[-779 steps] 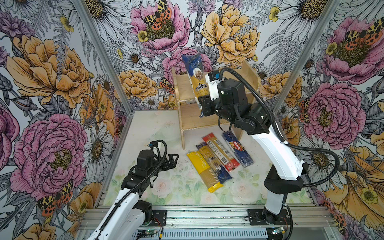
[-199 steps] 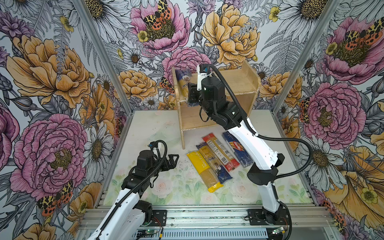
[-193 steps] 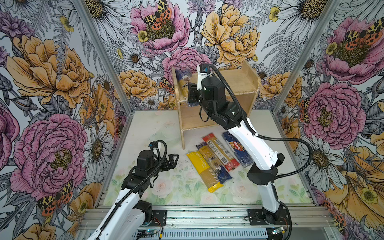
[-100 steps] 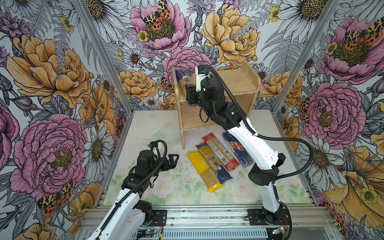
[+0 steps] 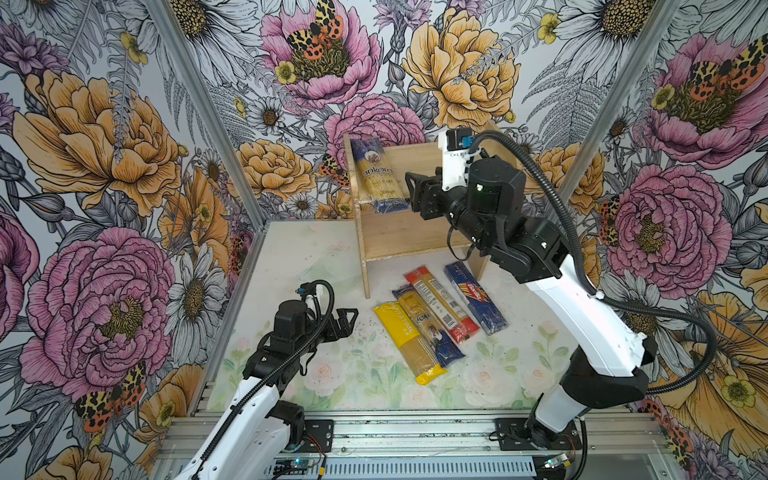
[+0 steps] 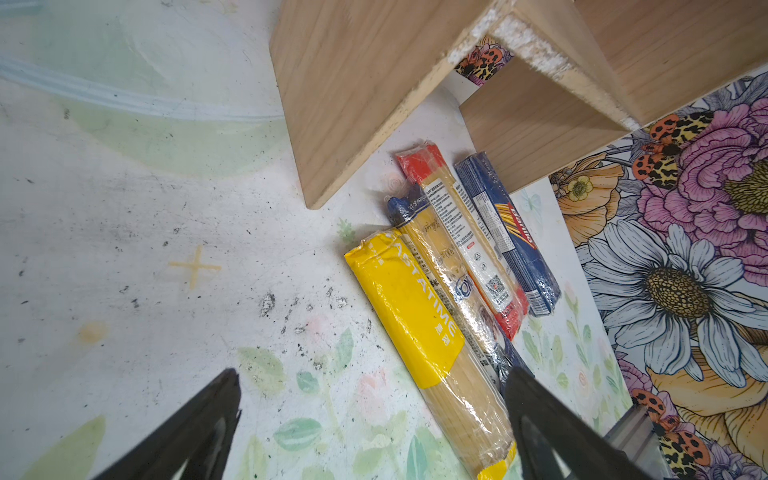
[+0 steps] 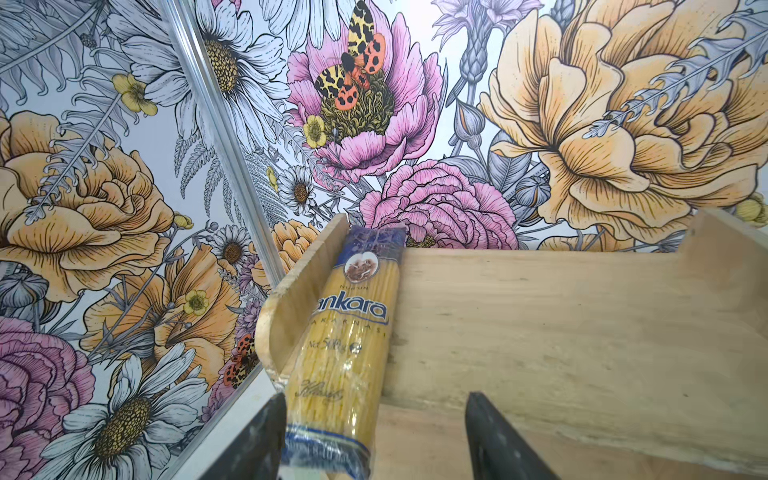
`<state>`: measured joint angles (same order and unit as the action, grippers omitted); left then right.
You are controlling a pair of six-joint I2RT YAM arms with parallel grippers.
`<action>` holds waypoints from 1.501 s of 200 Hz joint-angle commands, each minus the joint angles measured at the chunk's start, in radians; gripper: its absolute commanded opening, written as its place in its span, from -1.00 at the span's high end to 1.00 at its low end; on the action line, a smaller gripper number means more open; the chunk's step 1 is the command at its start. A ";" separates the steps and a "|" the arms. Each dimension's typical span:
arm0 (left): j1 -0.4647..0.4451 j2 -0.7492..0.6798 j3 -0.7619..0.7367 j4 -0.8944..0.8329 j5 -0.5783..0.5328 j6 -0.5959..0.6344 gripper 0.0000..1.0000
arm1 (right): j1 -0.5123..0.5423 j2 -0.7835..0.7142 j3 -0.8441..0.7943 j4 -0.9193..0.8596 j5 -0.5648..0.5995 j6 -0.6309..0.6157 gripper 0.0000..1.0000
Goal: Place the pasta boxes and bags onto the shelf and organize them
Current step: 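Open the right gripper and withdraw it from the shelf, then move the right gripper back over the remaining spaghetti packages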
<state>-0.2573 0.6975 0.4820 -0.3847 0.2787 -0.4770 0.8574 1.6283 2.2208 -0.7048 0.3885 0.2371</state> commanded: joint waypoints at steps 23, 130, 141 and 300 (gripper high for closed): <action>0.010 -0.003 -0.007 0.026 0.014 -0.017 -0.98 | -0.005 -0.167 -0.254 0.004 -0.102 -0.004 -0.45; -0.009 -0.012 -0.003 0.004 -0.005 -0.014 -0.98 | -0.006 -0.518 -0.873 0.004 -0.188 0.106 -0.53; -0.012 -0.013 -0.002 -0.001 -0.010 -0.012 -0.98 | -0.007 -0.537 -0.924 0.003 -0.184 0.129 -0.54; -0.034 -0.024 -0.009 -0.008 -0.036 -0.009 -0.98 | -0.004 -0.500 -1.381 0.016 -0.266 0.284 -0.63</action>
<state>-0.2825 0.6762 0.4820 -0.3935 0.2588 -0.4770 0.8558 1.1114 0.8585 -0.7063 0.1184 0.4938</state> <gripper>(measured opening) 0.987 0.816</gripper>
